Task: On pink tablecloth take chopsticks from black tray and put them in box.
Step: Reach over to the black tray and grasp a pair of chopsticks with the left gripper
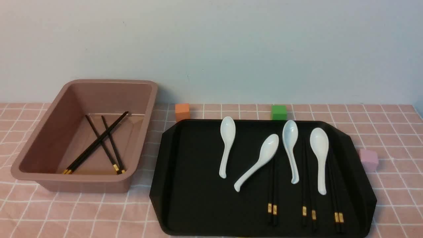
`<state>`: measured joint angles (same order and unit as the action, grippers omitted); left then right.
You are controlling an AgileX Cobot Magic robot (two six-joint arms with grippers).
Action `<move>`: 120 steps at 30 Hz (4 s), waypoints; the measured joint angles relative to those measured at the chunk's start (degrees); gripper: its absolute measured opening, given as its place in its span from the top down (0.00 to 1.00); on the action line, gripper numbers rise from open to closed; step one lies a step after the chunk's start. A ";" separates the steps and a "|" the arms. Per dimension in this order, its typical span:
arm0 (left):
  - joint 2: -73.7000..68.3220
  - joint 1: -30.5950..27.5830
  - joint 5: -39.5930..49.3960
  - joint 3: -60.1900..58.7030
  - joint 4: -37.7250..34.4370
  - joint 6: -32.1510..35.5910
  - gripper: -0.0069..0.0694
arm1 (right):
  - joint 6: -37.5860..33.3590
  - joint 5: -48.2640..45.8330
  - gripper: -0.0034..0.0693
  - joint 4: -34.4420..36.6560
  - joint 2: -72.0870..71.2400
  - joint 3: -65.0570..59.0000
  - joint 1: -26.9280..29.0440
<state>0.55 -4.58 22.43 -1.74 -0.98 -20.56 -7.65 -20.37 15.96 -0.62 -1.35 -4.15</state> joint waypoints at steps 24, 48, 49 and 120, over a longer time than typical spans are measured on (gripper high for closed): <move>0.00 0.00 -2.91 0.00 -1.87 -1.28 0.81 | 0.00 0.00 0.62 0.00 0.00 0.00 0.00; -13.80 0.00 10.39 22.68 -24.02 0.05 0.84 | 0.00 0.00 0.62 -0.06 0.00 0.00 0.00; -18.37 0.00 14.89 26.03 -23.37 2.73 0.87 | 0.00 0.00 0.62 -0.06 0.00 0.00 0.00; -136.12 53.97 38.75 116.05 4.42 -7.79 0.58 | 0.00 -0.04 0.62 -0.11 0.00 0.05 0.00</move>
<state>-135.57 49.39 61.18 114.31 3.44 -28.35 -7.65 -20.41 15.85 -0.62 -1.30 -4.15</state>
